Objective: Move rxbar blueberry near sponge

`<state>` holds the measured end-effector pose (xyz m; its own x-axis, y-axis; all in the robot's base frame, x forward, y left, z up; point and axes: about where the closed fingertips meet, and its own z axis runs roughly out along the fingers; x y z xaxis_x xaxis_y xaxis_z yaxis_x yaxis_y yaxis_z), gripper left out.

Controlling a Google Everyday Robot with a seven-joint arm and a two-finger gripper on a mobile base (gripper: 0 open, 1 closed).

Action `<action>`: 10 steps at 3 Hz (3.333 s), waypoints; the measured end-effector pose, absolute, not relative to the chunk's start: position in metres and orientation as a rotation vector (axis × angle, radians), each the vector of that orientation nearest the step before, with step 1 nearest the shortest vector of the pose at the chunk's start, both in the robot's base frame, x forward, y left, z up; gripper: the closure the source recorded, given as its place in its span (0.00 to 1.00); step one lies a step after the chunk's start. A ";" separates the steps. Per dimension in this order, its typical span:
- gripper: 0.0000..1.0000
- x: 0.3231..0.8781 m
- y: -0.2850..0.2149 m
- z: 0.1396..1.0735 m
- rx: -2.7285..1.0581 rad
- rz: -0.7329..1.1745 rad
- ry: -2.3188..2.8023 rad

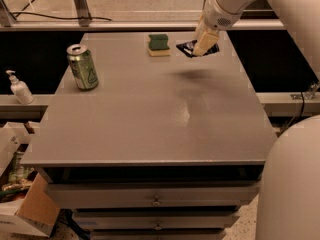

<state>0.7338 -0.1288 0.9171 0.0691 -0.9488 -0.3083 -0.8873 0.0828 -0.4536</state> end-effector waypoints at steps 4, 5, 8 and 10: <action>1.00 0.759 -0.136 0.897 -1.702 -0.240 1.683; 1.00 0.782 -0.135 0.899 -1.695 -0.300 1.631; 1.00 0.838 -0.120 0.894 -1.745 -0.381 1.593; 0.84 0.849 -0.108 0.881 -1.781 -0.353 1.597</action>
Offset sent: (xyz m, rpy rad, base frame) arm -0.0035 -0.0061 -0.0065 0.0697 -0.0465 -0.0198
